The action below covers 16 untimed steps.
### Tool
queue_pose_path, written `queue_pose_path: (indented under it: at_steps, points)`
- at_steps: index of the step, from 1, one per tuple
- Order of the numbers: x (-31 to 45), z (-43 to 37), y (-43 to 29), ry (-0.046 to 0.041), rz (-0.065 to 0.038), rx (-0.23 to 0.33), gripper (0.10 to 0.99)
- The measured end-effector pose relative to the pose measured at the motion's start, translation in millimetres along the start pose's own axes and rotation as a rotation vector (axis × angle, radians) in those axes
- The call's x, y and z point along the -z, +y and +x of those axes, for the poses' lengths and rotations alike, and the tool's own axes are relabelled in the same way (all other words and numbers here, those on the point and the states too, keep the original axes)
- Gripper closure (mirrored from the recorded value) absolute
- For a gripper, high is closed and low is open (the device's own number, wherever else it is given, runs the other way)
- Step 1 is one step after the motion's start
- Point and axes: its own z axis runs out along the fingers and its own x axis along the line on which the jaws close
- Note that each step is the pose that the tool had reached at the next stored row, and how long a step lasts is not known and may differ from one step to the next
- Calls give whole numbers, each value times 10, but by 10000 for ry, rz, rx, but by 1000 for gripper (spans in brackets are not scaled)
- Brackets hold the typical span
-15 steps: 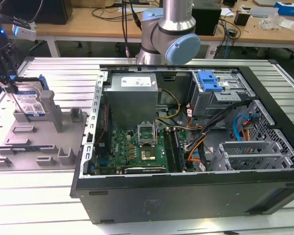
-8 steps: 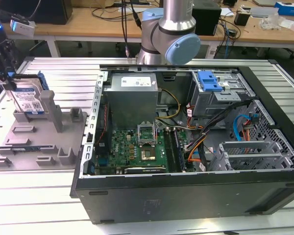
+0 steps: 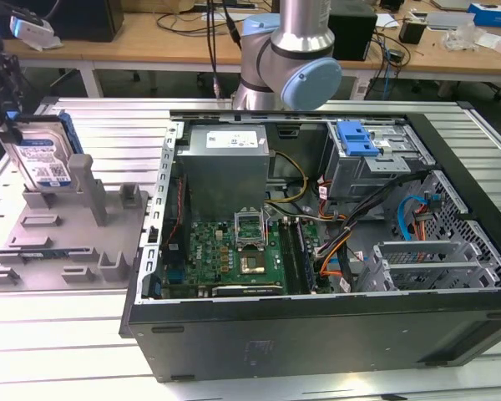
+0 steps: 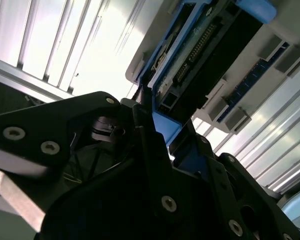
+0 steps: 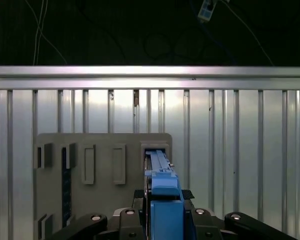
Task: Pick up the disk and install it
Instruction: 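Pick up the disk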
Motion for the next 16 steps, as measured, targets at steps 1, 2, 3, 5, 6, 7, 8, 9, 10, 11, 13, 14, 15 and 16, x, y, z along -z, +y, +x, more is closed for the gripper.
queue_pose_path:
  at_steps: [1, 2, 3, 5, 6, 7, 8, 9, 10, 11, 13, 14, 15, 16]
  points:
    - [19, 0, 0, 0, 0, 0, 718]
    - [44, 0, 1, 1, 1, 0, 718]
    - [66, 0, 1, 1, 1, 0, 718]
    - [114, 0, 2, 1, 0, 0, 718]
    - [143, 0, 2, 1, 0, -1, 718]
    - [162, 0, 3, 0, 1, 0, 718]
    - [208, 0, 3, 0, 1, 0, 718]
    - [246, 0, 4, 1, 0, 0, 718]
    - [272, 0, 4, 1, 0, 0, 718]
    - [330, 0, 5, 1, 0, 0, 718]
    - [407, 0, 7, 0, 0, 0, 718]
    - [444, 0, 7, 0, 1, 0, 718]
    - [497, 0, 8, 1, 0, 0, 718]
    - [527, 0, 9, 1, 0, 0, 718]
